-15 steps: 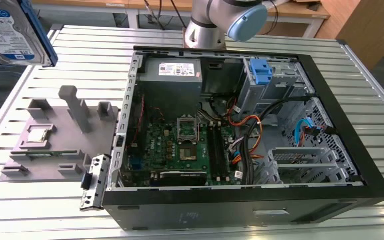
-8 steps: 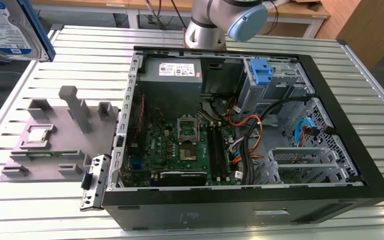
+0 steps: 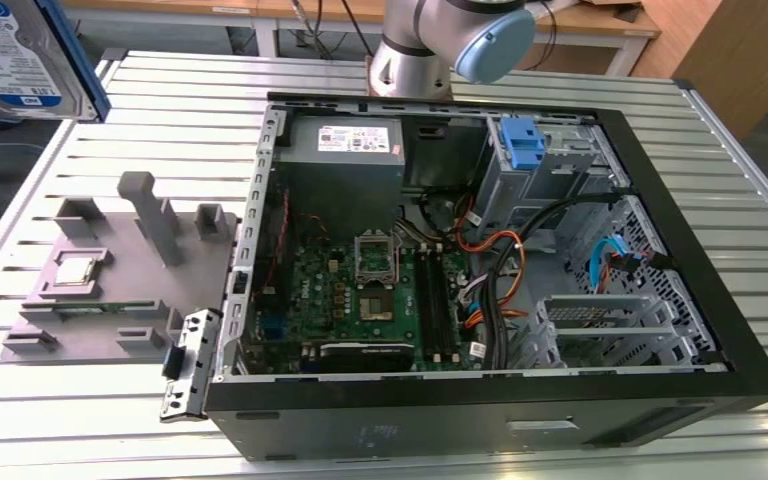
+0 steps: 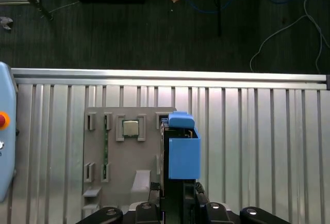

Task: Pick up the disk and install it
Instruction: 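Pick up the disk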

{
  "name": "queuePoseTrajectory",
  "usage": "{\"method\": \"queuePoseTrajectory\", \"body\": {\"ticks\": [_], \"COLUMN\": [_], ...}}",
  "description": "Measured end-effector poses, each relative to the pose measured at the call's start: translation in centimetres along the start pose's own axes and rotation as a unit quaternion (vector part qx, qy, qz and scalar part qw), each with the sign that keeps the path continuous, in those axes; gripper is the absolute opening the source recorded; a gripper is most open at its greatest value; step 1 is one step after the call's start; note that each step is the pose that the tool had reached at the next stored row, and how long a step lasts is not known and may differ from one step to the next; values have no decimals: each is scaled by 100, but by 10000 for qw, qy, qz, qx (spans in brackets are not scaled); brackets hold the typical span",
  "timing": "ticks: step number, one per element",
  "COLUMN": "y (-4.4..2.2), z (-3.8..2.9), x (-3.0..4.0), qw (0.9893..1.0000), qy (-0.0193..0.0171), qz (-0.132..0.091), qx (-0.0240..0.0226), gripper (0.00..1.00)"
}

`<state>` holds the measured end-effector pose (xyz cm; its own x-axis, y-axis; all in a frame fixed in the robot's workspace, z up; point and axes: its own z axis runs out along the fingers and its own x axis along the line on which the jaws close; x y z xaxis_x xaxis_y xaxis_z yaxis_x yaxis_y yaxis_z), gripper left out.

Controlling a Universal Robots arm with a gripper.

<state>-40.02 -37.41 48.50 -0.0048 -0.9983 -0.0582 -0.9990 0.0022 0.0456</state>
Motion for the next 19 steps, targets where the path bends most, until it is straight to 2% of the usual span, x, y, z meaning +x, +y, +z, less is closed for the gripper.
{"method": "queuePoseTrajectory", "body": {"ticks": [7, 8, 19], "y": [-116, -211, -428], "z": [-4, -8, -17], "x": [0, -1, -2], "qw": [10000, 10000, 10000], "qy": [-1, -1, -1], "qz": [0, 0, 0], "qx": [1, 1, 1], "gripper": [35, 35, 35]}}
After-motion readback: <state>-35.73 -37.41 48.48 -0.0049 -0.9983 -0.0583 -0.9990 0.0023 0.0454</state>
